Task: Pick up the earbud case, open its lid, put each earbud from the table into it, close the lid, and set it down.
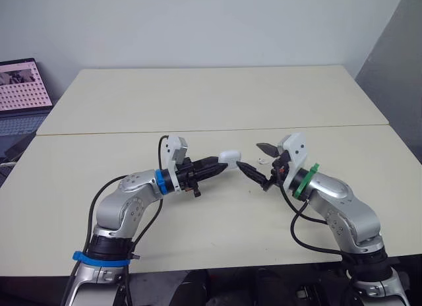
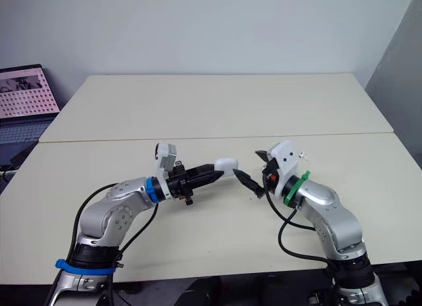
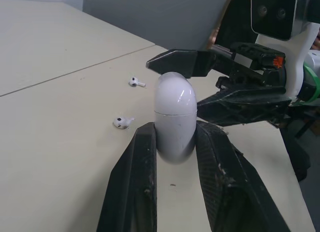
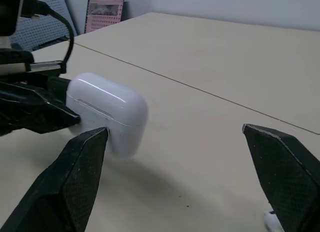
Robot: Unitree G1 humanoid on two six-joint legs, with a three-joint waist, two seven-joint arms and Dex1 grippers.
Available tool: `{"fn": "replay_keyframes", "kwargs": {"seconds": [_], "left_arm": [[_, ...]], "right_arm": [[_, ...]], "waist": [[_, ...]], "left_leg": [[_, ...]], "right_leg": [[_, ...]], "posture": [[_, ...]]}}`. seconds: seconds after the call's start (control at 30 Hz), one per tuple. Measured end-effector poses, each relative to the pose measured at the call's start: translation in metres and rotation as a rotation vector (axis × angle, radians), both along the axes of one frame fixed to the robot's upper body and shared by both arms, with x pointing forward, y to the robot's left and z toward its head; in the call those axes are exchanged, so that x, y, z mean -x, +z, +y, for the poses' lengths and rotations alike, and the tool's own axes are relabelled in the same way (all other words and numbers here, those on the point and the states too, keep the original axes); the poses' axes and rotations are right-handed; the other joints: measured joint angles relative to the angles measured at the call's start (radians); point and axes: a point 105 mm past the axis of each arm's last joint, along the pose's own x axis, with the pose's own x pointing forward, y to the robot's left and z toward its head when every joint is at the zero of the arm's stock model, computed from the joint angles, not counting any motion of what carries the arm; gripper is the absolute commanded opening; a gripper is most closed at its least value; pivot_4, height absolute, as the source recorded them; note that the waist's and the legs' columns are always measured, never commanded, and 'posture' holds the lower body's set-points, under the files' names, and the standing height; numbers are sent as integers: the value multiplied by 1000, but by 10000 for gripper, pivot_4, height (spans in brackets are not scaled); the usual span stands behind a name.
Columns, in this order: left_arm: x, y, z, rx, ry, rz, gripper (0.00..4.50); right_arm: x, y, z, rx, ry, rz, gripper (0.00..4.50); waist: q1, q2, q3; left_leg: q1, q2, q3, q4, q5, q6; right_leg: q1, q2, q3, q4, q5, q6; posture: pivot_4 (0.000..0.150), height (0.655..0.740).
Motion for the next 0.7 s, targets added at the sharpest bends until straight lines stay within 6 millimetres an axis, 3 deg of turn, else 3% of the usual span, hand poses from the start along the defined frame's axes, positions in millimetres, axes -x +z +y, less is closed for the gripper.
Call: {"fn": "replay_keyframes", "kwargs": {"seconds": [0.5,0.7], "left_arm": [[0,1,0,2,1,-5,7415],[5,-1,-7,-1,-47,-1,7415]], "right_arm": [[-2,6,3,-11,10,-7,44731],[-13,15,-8,-33,-63,-27,44731]], "waist": [[0,0,0],[0,0,0]], "left_leg": [[0,0,0,0,0,0],[0,0,0,0,0,0]], "right_leg": [[0,0,0,0,0,0],[0,0,0,0,1,-1]], "posture": [[1500,7400],[1500,7400]]}}
